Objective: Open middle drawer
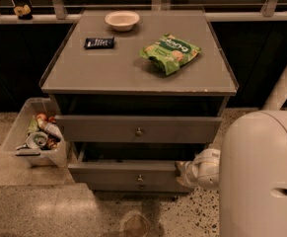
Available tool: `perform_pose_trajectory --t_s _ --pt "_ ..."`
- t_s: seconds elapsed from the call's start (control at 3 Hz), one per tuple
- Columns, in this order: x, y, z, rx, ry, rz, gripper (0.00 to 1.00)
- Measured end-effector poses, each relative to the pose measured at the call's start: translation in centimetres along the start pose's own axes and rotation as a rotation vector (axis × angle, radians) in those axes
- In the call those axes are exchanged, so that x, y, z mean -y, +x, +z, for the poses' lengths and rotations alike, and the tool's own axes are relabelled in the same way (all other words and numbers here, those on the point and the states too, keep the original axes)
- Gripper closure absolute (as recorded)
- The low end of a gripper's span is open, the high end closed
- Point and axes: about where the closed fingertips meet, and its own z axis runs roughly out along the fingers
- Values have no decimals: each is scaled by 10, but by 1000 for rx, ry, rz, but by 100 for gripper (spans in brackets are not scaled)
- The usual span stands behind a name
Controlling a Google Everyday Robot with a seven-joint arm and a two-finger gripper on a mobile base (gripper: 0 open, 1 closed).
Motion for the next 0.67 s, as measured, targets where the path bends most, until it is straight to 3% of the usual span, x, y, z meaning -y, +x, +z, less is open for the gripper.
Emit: perform_pose_trajectory --t_s 0.67 --pt "-12 1 -5 11 -3 -4 100"
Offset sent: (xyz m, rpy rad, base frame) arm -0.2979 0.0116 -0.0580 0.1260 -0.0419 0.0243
